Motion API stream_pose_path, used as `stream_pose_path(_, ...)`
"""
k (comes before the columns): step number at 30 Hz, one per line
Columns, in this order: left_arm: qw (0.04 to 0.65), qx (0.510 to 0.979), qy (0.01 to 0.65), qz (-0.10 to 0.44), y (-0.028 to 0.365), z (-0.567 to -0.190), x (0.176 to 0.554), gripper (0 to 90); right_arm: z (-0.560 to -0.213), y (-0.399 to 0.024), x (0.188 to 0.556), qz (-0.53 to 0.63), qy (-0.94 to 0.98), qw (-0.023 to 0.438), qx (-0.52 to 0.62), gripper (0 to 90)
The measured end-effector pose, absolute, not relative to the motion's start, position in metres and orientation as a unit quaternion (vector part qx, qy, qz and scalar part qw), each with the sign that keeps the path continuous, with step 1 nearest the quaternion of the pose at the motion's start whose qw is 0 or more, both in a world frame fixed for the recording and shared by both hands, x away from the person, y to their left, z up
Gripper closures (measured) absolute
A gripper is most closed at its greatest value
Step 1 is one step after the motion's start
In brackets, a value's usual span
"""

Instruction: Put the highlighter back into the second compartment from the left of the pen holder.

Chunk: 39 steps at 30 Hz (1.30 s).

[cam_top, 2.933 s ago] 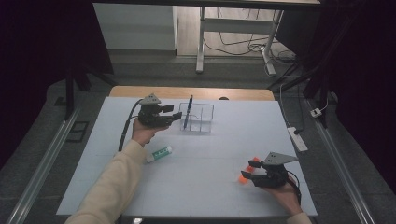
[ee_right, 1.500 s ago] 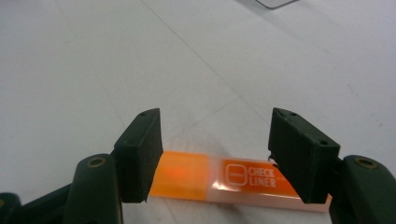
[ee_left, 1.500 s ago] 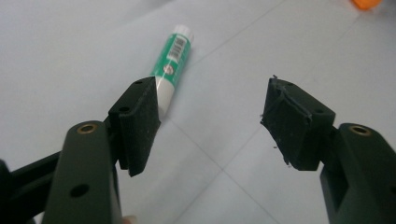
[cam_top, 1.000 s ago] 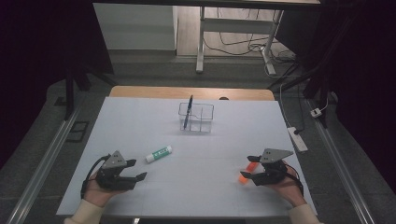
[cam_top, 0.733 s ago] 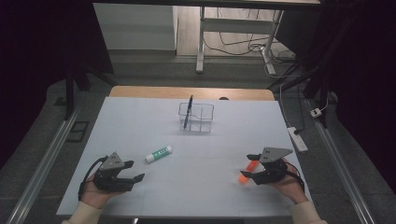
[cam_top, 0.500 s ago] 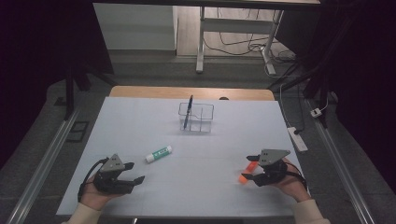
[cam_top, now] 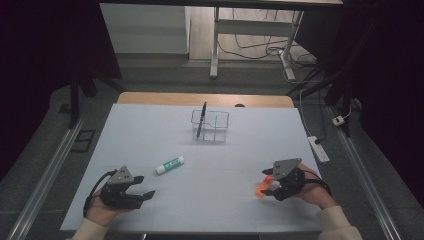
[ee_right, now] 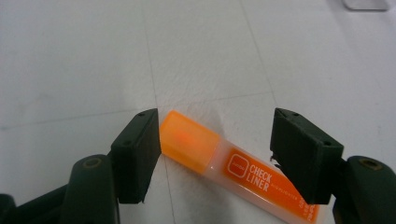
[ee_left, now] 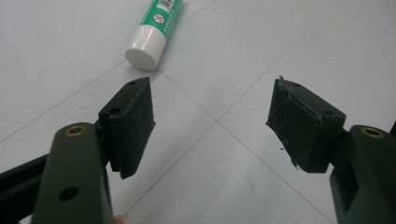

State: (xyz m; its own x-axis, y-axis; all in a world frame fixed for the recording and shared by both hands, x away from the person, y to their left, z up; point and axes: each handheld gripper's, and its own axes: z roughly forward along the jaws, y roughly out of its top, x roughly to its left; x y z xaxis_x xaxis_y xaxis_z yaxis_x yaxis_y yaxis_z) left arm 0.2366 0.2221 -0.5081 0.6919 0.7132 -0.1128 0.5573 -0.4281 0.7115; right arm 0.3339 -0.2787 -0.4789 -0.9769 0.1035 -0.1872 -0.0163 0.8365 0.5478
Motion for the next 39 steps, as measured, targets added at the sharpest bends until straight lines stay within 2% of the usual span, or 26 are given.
stream_pose_path(16, 0.377, 0.840, 0.379, 0.091, 0.225, -0.512, 0.238, 31.2, -0.475, -0.251, 0.345, 0.130, 0.985, 0.077, -0.085, 32.6)
stream_pose_path(27, 0.373, 0.844, 0.374, 0.089, 0.223, -0.512, 0.238, 31.2, -0.486, -0.244, 0.343, 0.103, 0.984, 0.080, -0.117, 37.6)
stream_pose_path(32, 0.373, 0.844, 0.375, 0.088, 0.223, -0.512, 0.238, 31.3, -0.491, -0.240, 0.345, 0.108, 0.983, 0.068, -0.131, 44.4)
stream_pose_path(39, 0.370, 0.848, 0.370, 0.087, 0.220, -0.513, 0.237, 31.2, -0.489, -0.235, 0.356, 0.092, 0.986, 0.030, -0.136, 60.4)
